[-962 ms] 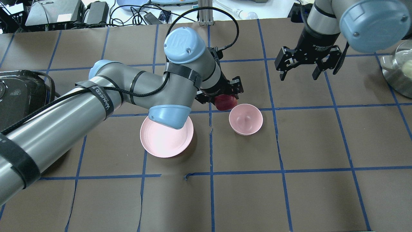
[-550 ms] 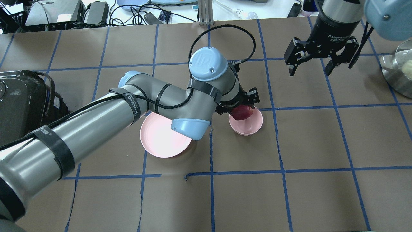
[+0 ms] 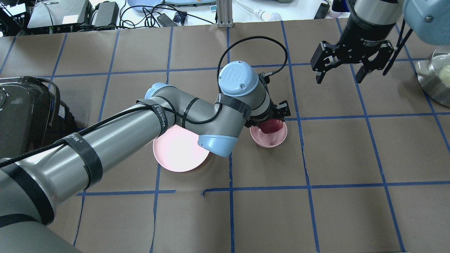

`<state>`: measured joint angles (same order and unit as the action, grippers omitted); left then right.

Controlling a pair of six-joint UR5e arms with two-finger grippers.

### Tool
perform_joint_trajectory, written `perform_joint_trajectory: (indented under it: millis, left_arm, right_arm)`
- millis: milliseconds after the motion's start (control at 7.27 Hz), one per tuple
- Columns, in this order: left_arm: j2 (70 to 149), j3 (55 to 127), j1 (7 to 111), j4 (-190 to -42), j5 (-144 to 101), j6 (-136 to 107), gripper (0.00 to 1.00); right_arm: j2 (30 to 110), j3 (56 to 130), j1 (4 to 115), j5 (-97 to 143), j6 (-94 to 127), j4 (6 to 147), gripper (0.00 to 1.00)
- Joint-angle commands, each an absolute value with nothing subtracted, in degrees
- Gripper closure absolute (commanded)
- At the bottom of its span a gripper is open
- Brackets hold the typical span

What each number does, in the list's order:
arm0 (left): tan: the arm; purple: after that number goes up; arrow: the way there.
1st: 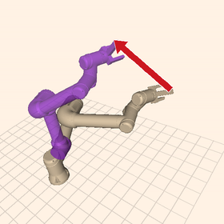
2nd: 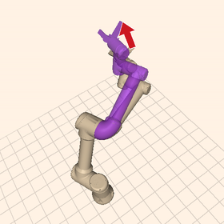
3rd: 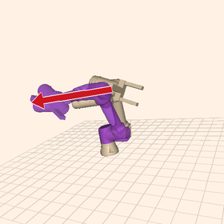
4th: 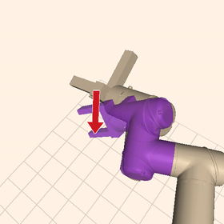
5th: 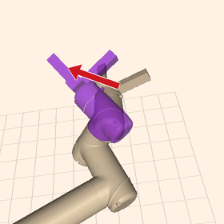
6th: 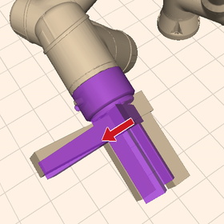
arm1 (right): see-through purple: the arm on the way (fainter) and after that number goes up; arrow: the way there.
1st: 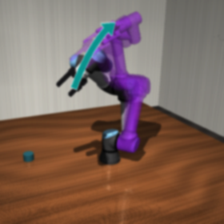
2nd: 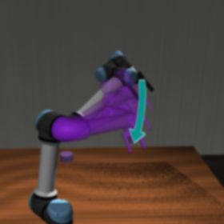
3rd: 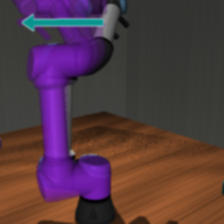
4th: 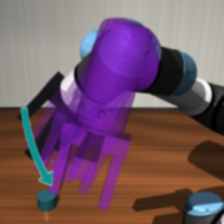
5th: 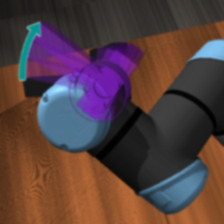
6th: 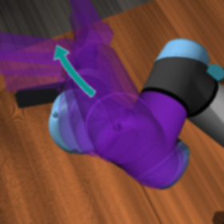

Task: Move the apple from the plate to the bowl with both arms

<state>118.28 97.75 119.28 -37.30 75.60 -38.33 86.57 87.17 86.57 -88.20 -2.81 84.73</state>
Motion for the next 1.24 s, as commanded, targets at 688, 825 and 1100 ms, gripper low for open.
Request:
perform_joint_trajectory:
  millis: [688,825,1100]
  left_arm:
    - [110.0,98.7,111.2,-43.7,81.0,-22.1,0.00]
    - [106.6,98.4,107.0,-50.5,81.1,-18.1,0.00]
    - [100.3,98.1,99.5,-63.3,82.6,-10.3,0.00]
  right_arm:
    - [87.4,86.4,86.7,-88.6,-2.4,84.8,0.00]
    - [88.1,86.5,86.8,-88.6,-1.8,84.6,0.00]
    - [88.2,86.6,87.1,-88.7,-1.1,84.7,0.00]
